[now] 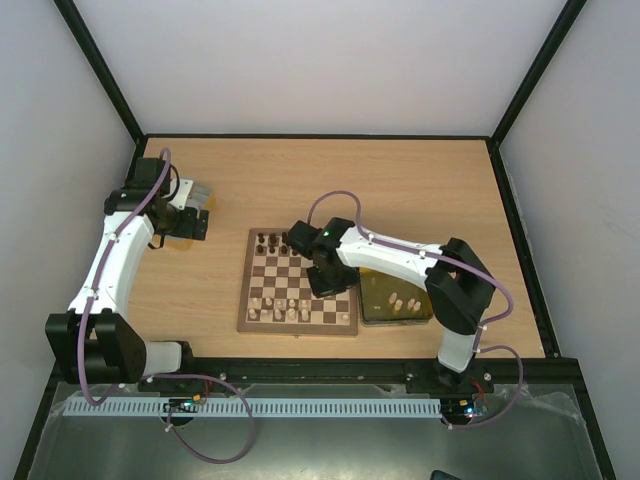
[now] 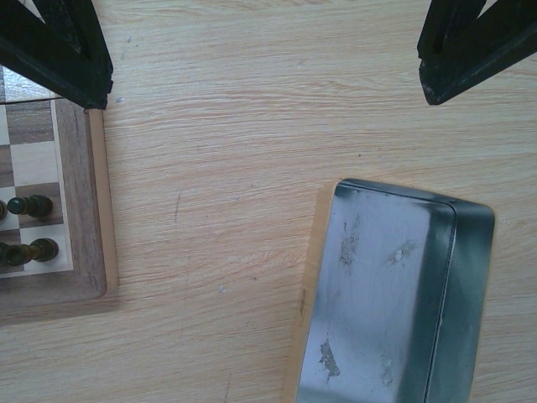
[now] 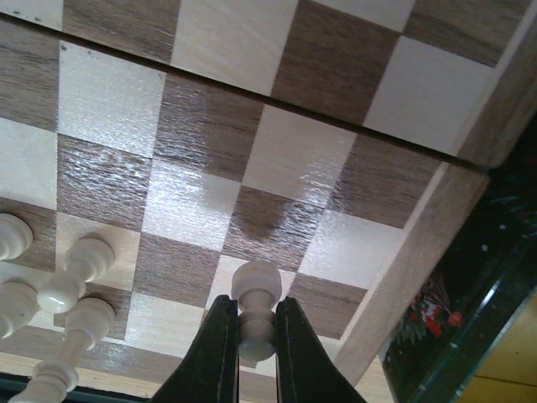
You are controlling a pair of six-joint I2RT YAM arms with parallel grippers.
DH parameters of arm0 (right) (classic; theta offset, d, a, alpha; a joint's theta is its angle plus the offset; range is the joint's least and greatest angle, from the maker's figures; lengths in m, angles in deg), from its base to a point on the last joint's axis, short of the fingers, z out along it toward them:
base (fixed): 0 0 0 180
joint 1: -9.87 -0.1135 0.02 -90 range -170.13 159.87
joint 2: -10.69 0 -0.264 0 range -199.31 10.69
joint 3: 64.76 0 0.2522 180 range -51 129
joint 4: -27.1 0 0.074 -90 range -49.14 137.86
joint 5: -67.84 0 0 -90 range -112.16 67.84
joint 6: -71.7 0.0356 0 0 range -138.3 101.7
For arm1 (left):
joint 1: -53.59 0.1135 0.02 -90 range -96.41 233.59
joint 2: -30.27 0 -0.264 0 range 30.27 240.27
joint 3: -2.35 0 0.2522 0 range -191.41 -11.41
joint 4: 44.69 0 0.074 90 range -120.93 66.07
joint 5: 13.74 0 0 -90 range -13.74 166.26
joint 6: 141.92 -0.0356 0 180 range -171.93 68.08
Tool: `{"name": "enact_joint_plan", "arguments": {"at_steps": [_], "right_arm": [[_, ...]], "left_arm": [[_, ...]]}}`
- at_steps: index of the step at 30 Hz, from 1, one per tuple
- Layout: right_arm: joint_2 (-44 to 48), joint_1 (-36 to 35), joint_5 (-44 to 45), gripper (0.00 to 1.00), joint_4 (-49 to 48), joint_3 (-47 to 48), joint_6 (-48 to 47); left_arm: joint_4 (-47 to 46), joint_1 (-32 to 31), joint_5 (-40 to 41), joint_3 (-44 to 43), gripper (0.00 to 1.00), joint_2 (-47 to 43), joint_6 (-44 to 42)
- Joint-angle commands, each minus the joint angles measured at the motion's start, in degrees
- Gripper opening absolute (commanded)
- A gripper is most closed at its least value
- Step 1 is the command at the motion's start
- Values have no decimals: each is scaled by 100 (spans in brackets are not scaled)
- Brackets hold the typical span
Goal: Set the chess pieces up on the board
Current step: Place the chess piece on the chessboard.
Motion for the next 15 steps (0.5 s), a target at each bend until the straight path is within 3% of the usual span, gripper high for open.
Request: {"name": "enact_joint_plan", "arguments": {"at_steps": [1, 15], "right_arm": [[-159, -178, 29, 2, -72, 181, 57], [-445, -469, -76, 2, -340, 196, 147]], "left_arm": [[23, -10, 26, -152, 99, 15, 66], [23, -6, 57, -187, 99, 81, 68]]}}
